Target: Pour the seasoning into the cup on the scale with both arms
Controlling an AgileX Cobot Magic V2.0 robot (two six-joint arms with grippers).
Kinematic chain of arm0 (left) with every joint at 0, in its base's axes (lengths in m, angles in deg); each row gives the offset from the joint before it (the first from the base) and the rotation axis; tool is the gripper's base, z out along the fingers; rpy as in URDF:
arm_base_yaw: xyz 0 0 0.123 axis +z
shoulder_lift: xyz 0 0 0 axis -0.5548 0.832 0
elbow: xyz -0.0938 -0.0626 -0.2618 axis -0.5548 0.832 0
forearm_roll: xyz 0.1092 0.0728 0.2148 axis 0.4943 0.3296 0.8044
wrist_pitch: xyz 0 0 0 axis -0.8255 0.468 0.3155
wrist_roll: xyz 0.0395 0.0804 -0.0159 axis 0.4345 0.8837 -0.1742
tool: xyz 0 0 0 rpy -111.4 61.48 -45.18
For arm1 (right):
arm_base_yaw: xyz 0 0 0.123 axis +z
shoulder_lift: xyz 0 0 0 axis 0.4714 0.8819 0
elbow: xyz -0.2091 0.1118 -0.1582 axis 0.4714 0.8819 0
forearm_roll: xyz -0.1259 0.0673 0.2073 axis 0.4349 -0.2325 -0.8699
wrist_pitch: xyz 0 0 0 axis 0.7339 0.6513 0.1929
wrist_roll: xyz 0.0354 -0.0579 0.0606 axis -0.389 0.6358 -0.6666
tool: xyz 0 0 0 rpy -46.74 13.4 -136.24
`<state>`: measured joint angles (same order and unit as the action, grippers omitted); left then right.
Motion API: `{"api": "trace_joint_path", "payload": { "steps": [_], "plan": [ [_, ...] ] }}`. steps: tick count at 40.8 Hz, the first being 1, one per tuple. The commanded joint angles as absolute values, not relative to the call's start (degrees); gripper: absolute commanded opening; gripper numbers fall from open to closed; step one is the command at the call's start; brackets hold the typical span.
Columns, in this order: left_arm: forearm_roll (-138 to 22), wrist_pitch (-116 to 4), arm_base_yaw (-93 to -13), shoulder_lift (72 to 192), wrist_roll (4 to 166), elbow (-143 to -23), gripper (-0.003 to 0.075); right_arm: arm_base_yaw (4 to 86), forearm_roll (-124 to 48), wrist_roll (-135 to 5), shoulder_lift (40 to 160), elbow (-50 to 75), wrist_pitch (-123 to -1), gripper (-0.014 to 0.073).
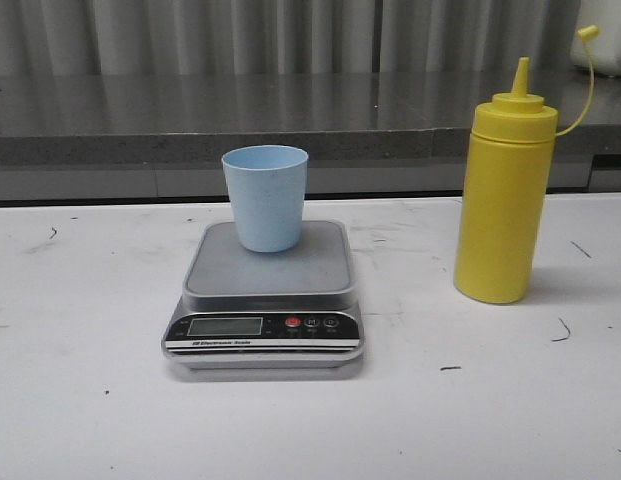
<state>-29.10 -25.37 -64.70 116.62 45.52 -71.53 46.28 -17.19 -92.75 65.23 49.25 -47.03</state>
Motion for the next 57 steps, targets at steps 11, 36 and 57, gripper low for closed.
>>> {"api": "trace_joint_path", "payload": {
  "steps": [11,36,57],
  "plan": [
    [-29.5,-29.5,-65.1,116.5,45.5,-73.0,0.0421,46.4,-16.0,-92.1,65.3,47.1,-54.2,0.0591],
    [-29.5,-31.1,-65.1,116.5,45.5,-73.0,0.0421,46.4,-15.5,-92.0,65.3,47.1,-53.8,0.0258],
    [-29.5,-31.1,-65.1,116.5,45.5,-72.9,-0.0020,46.4,-15.5,-92.0,65.3,47.1,-52.7,-0.0122]
  ]
}}
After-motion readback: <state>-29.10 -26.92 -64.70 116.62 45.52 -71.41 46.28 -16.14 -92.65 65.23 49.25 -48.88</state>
